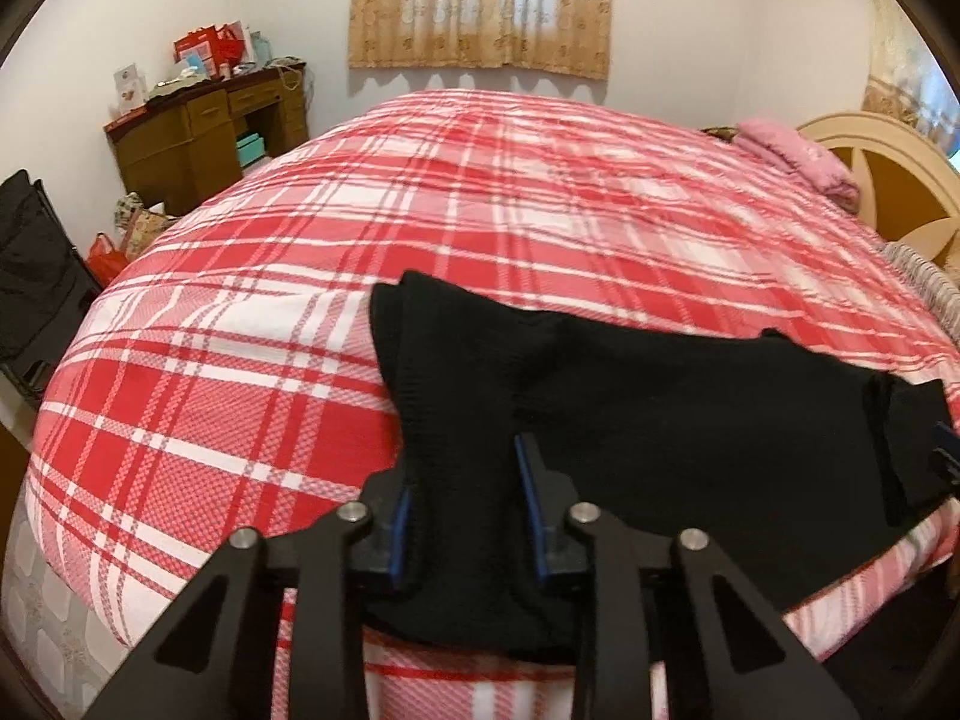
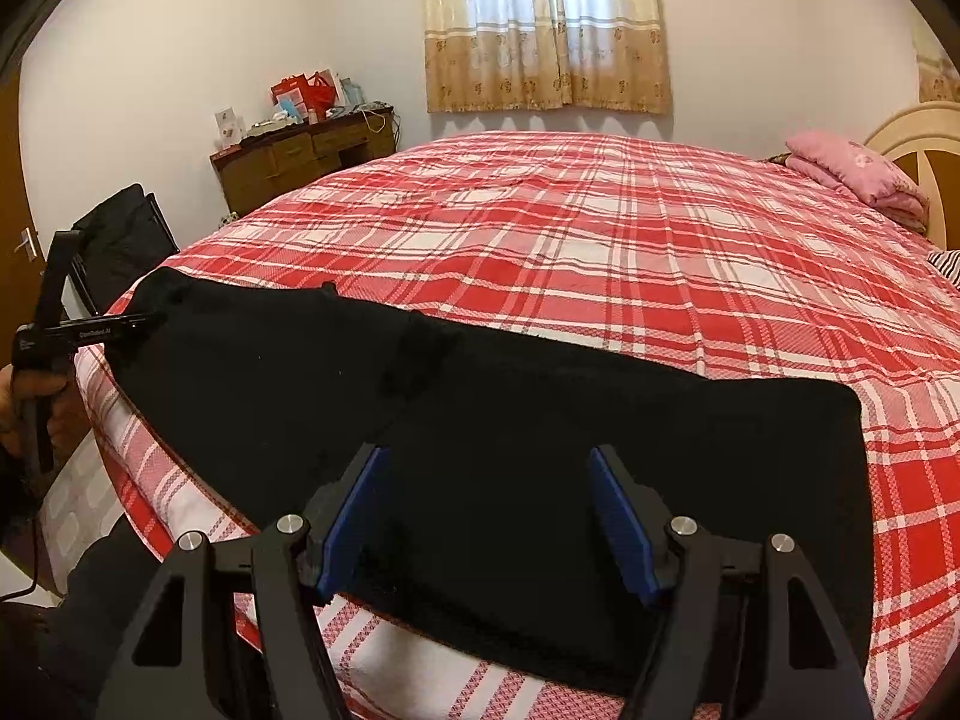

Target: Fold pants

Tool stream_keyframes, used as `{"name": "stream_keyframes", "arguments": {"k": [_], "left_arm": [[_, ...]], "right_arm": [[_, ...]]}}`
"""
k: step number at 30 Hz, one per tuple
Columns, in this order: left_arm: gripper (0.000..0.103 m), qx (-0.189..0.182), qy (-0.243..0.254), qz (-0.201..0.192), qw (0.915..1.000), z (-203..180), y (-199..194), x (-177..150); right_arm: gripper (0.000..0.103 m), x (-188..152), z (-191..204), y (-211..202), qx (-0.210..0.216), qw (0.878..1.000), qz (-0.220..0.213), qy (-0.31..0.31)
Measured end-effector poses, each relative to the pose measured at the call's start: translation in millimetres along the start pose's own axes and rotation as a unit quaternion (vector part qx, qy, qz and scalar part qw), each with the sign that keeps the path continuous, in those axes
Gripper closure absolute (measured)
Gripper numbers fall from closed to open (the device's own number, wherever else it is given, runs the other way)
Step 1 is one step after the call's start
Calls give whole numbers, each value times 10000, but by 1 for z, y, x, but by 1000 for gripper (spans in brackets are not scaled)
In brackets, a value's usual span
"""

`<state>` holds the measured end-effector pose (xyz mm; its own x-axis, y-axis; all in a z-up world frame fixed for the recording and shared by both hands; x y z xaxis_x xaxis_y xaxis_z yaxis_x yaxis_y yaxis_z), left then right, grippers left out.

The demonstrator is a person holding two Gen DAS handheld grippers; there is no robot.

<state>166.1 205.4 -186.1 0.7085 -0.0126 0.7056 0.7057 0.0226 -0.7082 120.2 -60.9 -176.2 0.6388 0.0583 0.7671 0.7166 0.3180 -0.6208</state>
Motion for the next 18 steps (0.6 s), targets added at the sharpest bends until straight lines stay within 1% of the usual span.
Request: {"name": "stream_keyframes", "arguments": {"k": [6, 11, 14, 18], "left_arm": [[76, -502, -367, -263, 9977, -2, -24, 13], [76, -1133, -740, -513, 9895, -11, -45, 27], [76, -1368, -756, -660, 9855, -24, -56, 37], [77, -1607, -644, -856, 9812, -43, -70, 51]], "right_arm": [[33, 4, -2, -12, -30, 9998, -182, 60], [33, 11, -7, -21, -68, 9994, -297, 158], [33, 15, -12, -27, -96, 9991, -352, 222], [33, 22, -22, -40, -185, 9982, -433, 368]]}}
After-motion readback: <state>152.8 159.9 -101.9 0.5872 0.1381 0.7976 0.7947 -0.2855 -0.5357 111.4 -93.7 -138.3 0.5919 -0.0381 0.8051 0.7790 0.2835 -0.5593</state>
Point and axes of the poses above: each gripper's, at about its wrist camera, not at the fingertips, and y roughly the way its jaws point, z to its left, x to its top, the point moved 5 cm from there along y, roughly the way its jaws point, and after that the axes turned 7 degrees about y, right-handed, at the moved point
